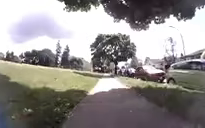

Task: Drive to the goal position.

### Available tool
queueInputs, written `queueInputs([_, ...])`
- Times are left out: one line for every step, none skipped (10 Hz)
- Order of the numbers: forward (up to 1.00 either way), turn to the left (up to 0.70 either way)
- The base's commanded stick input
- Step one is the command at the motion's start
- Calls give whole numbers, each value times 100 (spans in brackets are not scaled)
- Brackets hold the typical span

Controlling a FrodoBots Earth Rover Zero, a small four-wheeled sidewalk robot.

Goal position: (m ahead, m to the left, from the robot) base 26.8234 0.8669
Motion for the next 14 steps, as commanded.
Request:
queueInputs([70,0])
queueInputs([70,0])
queueInputs([70,0])
queueInputs([70,0])
queueInputs([70,0])
queueInputs([70,0])
queueInputs([70,0])
queueInputs([70,0])
queueInputs([70,0])
queueInputs([70,0])
queueInputs([70,0])
queueInputs([70,0])
queueInputs([70,0])
queueInputs([70,0])
